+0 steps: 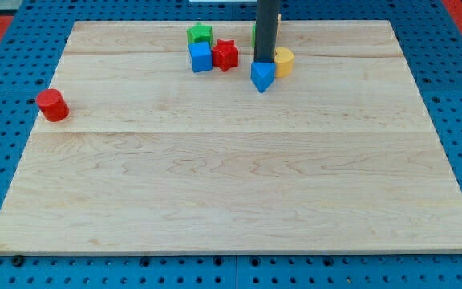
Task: Move the yellow hexagon diagonally top left to the blue cube
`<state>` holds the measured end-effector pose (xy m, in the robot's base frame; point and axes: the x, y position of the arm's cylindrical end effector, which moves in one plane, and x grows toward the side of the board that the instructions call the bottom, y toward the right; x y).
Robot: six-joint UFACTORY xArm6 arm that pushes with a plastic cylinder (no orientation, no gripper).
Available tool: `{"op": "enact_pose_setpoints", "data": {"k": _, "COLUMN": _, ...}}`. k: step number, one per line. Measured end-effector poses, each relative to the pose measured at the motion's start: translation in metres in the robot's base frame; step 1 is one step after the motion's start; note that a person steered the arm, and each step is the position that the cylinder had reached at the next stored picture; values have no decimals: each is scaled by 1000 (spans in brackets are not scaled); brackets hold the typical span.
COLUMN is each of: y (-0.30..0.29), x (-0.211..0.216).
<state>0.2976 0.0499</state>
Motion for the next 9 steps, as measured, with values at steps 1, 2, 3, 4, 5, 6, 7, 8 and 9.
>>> {"op": "enact_pose_setpoints", "data": {"k": 1, "y": 36, "x": -21}}
{"op": "enact_pose_setpoints", "data": {"k": 2, "y": 87, "x": -23}}
{"op": "enact_pose_setpoints", "data": {"k": 3, "y": 81, "x": -68}}
{"op": "enact_pose_setpoints", "data": {"k": 4, "y": 47, "x": -105}}
{"op": "enact_pose_setpoints", "data": {"k": 5, "y": 41, "x": -106}}
{"op": "enact_pose_setpoints", "data": {"k": 6, "y": 23, "x": -105}}
{"op": "enact_pose_setpoints", "data": {"k": 7, "y": -34, "x": -100}}
{"op": "enact_pose_setpoints", "data": {"k": 8, "y": -100, "x": -72}}
{"op": "enact_pose_setpoints", "data": {"k": 9, "y": -125, "x": -61}}
